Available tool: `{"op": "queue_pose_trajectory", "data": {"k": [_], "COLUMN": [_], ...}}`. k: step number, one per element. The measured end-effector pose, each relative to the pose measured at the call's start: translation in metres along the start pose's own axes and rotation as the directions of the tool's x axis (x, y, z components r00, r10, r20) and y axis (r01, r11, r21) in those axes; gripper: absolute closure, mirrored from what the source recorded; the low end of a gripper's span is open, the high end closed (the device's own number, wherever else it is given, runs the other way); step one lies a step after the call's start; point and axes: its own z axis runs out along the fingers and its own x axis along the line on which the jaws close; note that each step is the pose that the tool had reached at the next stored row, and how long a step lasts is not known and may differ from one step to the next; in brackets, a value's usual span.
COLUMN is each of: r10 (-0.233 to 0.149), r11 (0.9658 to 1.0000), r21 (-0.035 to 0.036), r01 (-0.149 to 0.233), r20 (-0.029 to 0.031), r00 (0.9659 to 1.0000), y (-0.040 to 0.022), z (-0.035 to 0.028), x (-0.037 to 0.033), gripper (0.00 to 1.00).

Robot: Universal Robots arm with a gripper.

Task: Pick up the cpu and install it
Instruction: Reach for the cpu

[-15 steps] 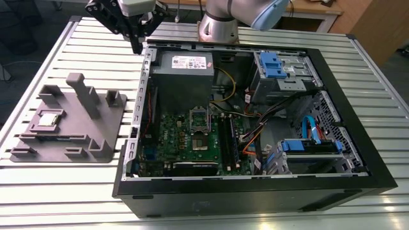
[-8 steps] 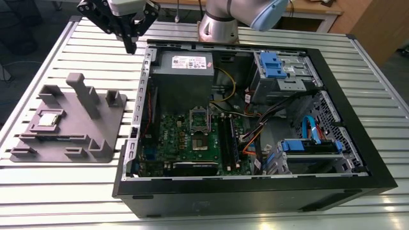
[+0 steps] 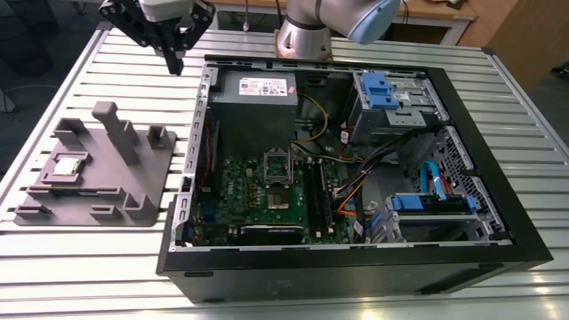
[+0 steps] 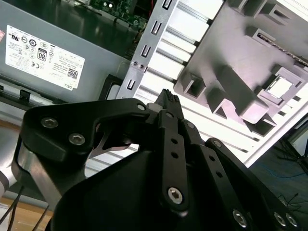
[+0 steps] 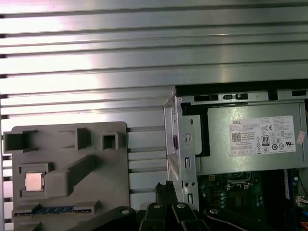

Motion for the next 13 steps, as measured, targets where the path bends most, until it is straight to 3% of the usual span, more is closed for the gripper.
{"op": "queue_pose_trajectory", "data": {"k": [13], "r10": [0.000], "r11": [1.0000], "r21": [-0.0001], "r01": [0.000], "r20": [0.0000], "r00": [1.0000], "y": [-0.0017], "z": [0.0001], "x": [0.0219], "gripper": [0.89]}}
